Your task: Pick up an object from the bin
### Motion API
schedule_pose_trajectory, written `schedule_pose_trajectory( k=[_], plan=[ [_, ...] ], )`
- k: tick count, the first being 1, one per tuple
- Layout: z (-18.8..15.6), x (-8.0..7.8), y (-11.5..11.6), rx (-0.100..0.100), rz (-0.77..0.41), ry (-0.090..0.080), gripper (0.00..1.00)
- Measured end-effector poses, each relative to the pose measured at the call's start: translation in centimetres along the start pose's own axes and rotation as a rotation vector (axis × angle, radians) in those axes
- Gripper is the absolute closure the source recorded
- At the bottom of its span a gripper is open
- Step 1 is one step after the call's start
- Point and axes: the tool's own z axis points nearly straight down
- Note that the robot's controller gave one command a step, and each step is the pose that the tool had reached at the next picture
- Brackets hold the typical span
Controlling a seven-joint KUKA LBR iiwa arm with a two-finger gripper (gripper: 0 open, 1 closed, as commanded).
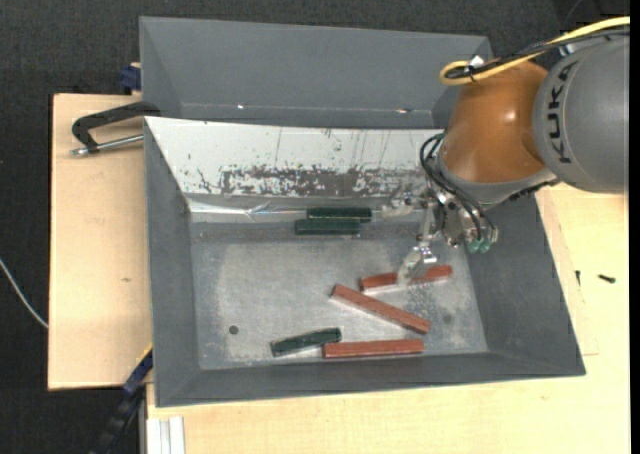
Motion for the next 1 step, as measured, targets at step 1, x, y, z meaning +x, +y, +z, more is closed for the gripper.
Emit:
schedule_pose_trajectory(
  k=[1],
  plan=[
    [-0.62,-0.68,-3.63,-0.002,-0.039,0.007,0.00]
  ],
)
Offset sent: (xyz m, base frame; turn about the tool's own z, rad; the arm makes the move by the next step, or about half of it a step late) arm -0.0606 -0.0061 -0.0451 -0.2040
